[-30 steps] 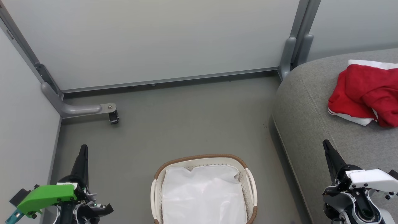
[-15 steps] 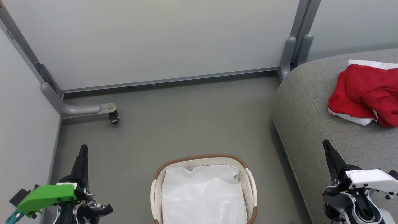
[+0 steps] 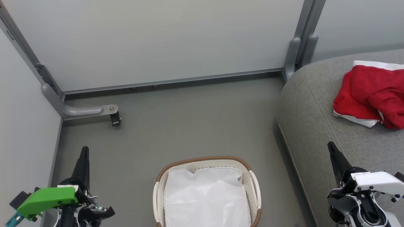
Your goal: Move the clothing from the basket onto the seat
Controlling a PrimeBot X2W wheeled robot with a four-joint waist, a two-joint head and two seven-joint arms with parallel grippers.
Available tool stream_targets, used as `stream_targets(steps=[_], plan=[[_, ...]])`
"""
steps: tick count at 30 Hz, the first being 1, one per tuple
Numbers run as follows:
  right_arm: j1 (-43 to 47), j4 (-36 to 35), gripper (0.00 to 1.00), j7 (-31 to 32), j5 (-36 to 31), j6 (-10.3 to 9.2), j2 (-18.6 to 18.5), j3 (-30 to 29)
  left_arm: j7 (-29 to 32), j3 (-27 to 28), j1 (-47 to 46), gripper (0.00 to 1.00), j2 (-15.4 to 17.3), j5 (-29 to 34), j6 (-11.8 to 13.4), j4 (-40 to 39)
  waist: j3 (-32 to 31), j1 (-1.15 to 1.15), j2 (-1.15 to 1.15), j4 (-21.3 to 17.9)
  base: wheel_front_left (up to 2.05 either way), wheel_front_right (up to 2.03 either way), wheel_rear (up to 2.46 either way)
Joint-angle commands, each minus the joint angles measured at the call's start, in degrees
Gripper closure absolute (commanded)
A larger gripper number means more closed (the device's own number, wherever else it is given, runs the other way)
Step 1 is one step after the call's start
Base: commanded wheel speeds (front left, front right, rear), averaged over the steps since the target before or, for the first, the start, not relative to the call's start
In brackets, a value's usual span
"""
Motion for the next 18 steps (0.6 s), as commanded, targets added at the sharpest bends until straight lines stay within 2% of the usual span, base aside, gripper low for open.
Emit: stream_targets(steps=[1,18], plan=[[0.6,-0.2,1.0,0.2,0.2,0.0,-0.2,-0.1,0.2,0.2,-0.5,1.0,0.3,-0.1,-0.3,-0.1,0.0,0.0,0.0,0.0,0.0,0.0,0.0],[0.6,-0.2,1.0,0.2,0.2,0.0,-0.2,-0.1,0.2,0.2,-0.5,1.0,0.3,0.0,-0.3,-0.1,0.0,0.0,0.0,0.0,0.0,0.0,0.0]])
